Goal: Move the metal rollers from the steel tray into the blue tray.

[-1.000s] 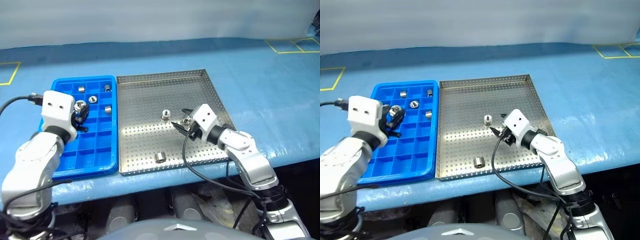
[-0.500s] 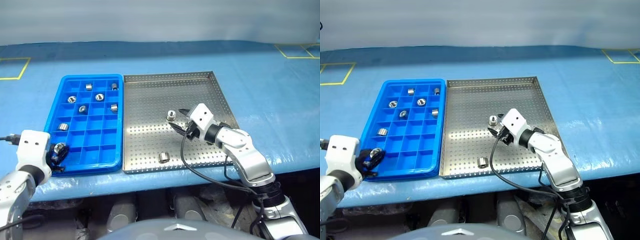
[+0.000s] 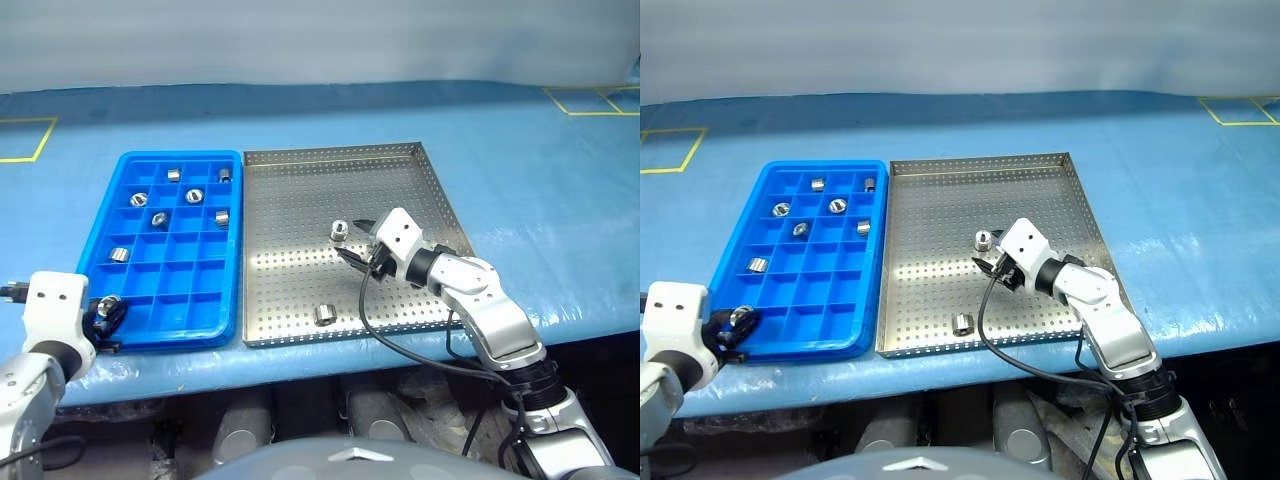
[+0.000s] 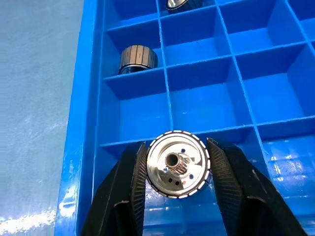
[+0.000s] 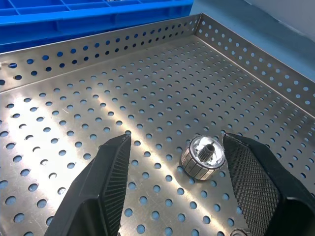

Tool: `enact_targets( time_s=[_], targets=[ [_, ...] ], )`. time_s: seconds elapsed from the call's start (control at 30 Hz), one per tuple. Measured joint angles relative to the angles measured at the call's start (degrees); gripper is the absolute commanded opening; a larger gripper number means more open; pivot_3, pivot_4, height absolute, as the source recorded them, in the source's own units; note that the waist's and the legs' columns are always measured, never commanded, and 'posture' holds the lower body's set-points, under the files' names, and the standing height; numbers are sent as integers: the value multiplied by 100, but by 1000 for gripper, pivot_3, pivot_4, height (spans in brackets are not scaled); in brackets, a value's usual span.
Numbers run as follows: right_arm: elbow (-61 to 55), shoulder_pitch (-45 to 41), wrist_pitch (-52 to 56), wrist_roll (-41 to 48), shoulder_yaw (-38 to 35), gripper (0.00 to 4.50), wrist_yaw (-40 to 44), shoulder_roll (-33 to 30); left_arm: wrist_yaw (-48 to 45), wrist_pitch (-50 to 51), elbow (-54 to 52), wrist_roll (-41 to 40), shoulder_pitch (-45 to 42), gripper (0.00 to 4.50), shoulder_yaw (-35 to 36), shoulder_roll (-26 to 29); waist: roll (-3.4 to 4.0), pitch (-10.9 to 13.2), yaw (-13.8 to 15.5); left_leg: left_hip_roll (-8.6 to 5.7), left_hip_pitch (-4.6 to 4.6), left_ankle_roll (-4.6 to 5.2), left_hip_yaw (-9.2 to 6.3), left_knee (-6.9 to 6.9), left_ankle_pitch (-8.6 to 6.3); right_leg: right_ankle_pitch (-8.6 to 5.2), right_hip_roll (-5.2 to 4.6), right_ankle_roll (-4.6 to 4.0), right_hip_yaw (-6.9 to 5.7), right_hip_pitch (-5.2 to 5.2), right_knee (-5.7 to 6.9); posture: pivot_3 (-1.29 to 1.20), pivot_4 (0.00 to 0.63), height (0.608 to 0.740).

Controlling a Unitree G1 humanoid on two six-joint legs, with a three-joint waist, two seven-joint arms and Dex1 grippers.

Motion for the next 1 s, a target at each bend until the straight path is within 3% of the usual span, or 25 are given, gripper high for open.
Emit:
enact_targets(
  time_s=[0.4,0.83,0.87,1.0],
  targets=[
    [6,-10,0,-81,2,3136,24,32,155,-10,281,-308,-740,1675,823,-593,-12,-7,110,-6,-2,0,-4,-3,-1,0,-9,-3,-6,2,-4,-29,150,740],
    [18,-12,-11,-93,1,3136,21,47,321,-87,678,-201,-499,1675,967,-495,-13,-7,144,-5,-2,-1,-6,-4,-2,-2,-9,-7,-9,2,-5,-22,150,740],
    [23,-15,-11,-93,1,3136,22,48,314,-142,679,-198,-458,2336,926,-467,-13,-7,146,-5,-2,-2,-6,-4,-2,-2,-10,-7,-8,2,-5,-22,150,740],
    [41,-44,-19,-94,1,3136,23,53,350,-245,684,-99,-370,3588,711,-345,-13,-7,146,-5,-2,-2,-5,-4,-2,-2,-10,-7,-8,3,-4,-25,150,740]
  ],
)
